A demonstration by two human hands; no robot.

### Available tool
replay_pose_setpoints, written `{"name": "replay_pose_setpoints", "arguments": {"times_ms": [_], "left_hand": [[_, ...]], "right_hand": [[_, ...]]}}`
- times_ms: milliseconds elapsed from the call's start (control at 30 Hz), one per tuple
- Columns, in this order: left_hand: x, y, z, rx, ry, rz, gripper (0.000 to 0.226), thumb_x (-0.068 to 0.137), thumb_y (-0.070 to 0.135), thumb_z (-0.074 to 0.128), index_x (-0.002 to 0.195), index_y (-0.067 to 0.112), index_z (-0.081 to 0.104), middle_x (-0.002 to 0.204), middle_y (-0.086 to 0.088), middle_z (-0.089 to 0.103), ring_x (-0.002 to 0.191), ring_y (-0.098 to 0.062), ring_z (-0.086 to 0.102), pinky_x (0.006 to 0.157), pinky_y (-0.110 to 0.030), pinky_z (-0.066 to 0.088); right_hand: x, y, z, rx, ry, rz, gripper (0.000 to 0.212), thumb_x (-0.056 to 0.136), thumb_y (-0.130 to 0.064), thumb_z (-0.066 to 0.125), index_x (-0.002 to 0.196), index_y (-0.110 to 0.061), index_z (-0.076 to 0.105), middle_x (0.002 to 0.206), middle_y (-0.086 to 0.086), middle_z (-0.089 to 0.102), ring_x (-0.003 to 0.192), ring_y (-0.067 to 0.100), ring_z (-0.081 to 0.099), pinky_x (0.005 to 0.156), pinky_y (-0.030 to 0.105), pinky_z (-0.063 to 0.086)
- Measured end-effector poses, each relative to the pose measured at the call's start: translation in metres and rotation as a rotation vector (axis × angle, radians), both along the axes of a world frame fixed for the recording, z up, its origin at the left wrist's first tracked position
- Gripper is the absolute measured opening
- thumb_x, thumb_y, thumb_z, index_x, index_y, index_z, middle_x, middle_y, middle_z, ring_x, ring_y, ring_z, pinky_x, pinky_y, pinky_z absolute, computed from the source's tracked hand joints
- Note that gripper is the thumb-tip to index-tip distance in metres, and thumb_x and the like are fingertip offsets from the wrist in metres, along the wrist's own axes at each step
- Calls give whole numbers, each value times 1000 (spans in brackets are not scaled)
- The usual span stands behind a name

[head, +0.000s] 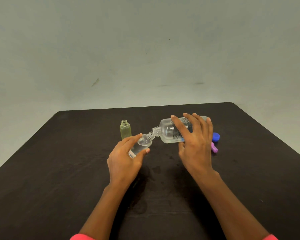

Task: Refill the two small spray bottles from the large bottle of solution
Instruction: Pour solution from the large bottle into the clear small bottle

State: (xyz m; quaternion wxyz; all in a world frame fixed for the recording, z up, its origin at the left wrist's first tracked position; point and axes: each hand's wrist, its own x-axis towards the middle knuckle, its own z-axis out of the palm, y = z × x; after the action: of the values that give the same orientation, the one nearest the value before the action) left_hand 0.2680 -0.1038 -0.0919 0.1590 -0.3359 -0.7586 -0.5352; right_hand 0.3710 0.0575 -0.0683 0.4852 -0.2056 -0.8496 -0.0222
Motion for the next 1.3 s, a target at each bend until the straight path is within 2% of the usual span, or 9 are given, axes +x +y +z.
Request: {"name": "replay_pose_setpoints", "arguments": {"times_ms": [267, 633, 833, 1300], "left_hand": [[0, -1, 0, -11, 13, -6, 47, 69, 26, 83, 111, 37, 66, 100, 31, 60, 96, -2, 62, 78, -38, 55], [0, -1, 0, -12, 20, -4, 47, 69, 25, 83, 111, 37, 66, 100, 33, 59, 96, -3, 62, 79, -39, 55], [1, -1, 0, -6, 27, -2, 48, 68, 25, 84, 111, 36, 66, 101, 27, 62, 97, -3, 62, 81, -38, 55], [-1, 0, -1, 1, 25, 4, 47, 68, 24, 84, 110, 36, 67, 101, 28, 63, 95, -3, 63, 78, -38, 55]], "right_hand": [[-1, 0, 0, 8, 6, -2, 83, 59, 14, 72, 131, -24, 55, 129, 13, 55, 126, 33, 44, 113, 53, 22], [-1, 0, 0, 11, 5, 1, 83, 59, 13, 72, 131, -24, 54, 129, 13, 55, 127, 33, 44, 113, 54, 22], [-1, 0, 0, 14, 10, 3, 84, 59, 13, 71, 131, -25, 53, 129, 14, 55, 126, 33, 44, 113, 53, 20], [-1, 0, 0, 12, 20, 2, 82, 59, 14, 71, 130, -24, 56, 128, 14, 55, 125, 33, 45, 112, 54, 22]]}}
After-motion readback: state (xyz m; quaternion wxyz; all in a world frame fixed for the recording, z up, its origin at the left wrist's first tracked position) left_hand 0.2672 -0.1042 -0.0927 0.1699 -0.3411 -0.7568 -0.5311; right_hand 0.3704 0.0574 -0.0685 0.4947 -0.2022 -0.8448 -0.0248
